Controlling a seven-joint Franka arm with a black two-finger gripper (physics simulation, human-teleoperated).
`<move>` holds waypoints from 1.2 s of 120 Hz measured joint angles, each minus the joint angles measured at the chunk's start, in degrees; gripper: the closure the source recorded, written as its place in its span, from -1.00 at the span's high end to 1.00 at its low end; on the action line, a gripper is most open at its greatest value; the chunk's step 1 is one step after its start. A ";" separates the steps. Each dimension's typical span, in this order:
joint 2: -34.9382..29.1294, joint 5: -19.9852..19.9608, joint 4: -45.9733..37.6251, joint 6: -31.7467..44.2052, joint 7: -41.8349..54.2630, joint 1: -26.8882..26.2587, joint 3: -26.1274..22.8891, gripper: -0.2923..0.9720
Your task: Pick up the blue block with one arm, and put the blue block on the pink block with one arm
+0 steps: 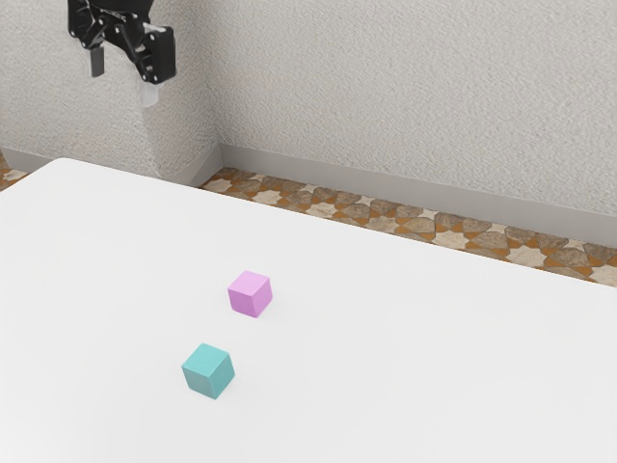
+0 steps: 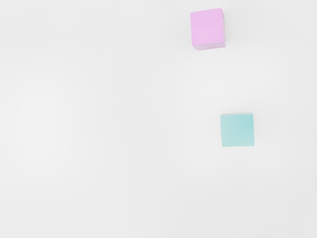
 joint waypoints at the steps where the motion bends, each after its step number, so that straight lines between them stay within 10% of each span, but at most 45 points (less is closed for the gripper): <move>1: 0.02 0.00 -0.02 0.17 -0.02 -0.15 -0.03 0.54; 72: -5.39 -0.28 -16.77 7.71 -2.61 5.62 0.51 0.54; 144: -13.52 -3.30 -51.44 35.67 -5.00 3.27 1.56 0.54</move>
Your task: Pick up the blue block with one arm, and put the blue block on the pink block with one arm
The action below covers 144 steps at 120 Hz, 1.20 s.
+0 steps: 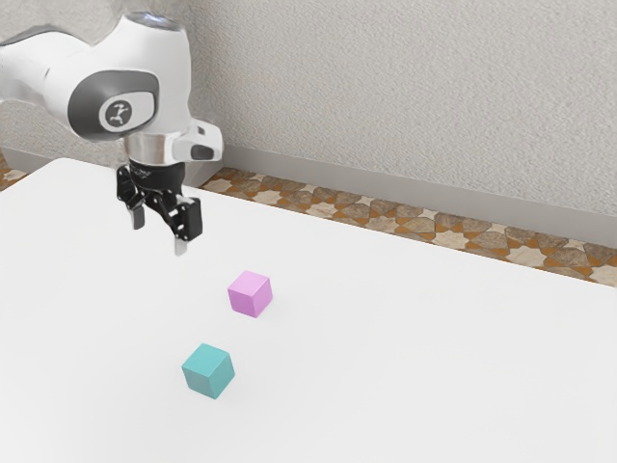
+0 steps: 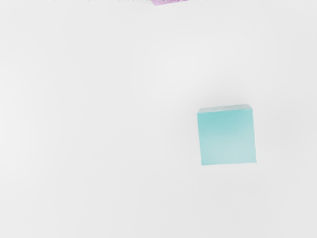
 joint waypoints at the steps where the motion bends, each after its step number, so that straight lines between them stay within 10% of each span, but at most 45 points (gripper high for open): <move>1: 0.01 -0.08 -0.51 0.55 -0.02 -0.01 0.05 0.54; 62: 9.30 -9.44 -19.27 27.85 -2.58 0.34 3.57 0.54; 144: 23.29 -15.33 -18.79 38.06 -4.30 -2.42 3.61 0.49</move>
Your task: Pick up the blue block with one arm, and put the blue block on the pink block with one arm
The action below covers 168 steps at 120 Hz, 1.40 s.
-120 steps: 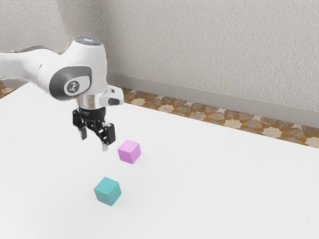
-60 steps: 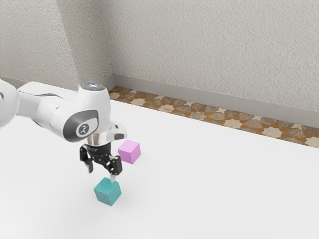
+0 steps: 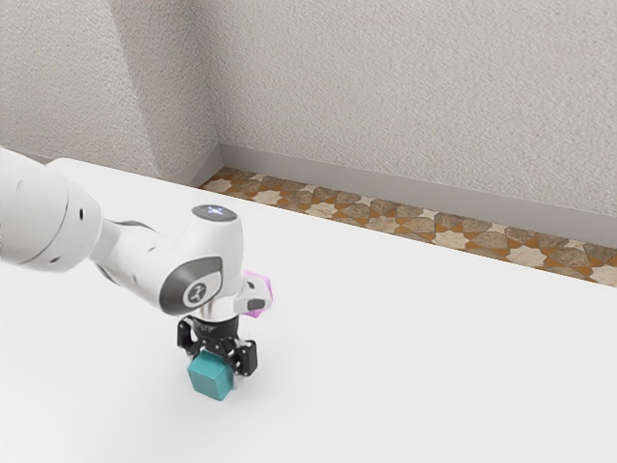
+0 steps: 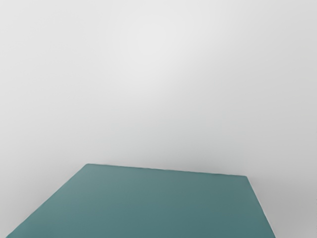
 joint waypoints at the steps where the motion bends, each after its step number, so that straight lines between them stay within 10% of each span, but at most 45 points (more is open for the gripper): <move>1: 0.06 -0.07 -0.01 0.05 -0.02 0.00 0.00 0.48; 100: -1.48 -0.62 17.66 -8.72 6.86 3.20 3.81 0.05; 168: 18.50 -3.66 40.62 -17.71 17.22 16.88 -5.83 0.05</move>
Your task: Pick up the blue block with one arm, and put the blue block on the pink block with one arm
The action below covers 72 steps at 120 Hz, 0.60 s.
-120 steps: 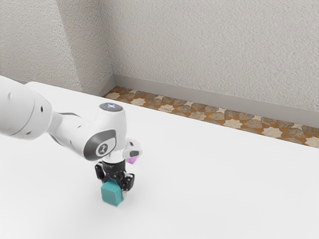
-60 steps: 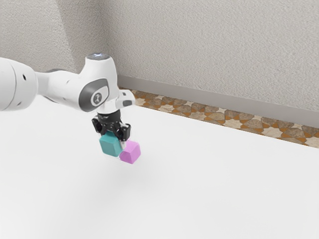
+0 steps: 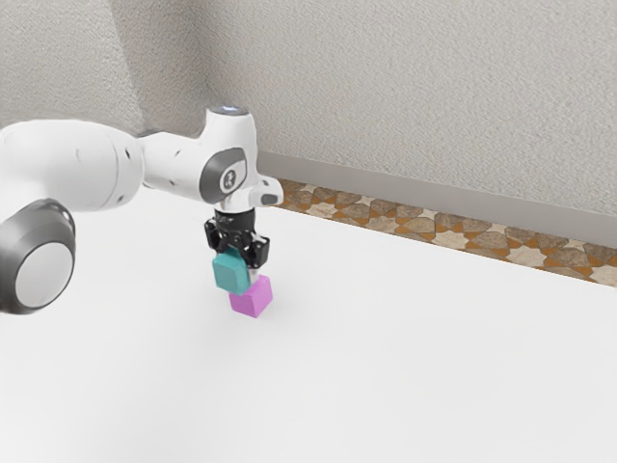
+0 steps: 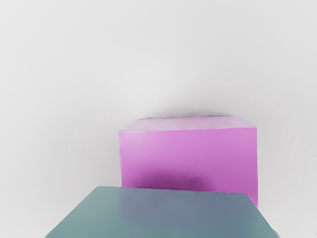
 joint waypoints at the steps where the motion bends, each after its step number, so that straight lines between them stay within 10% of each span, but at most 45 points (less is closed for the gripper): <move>1: 0.13 -0.01 0.15 -0.05 0.11 0.11 -0.11 0.05; 72: 5.56 -0.64 7.44 -2.28 5.09 1.45 -2.23 0.21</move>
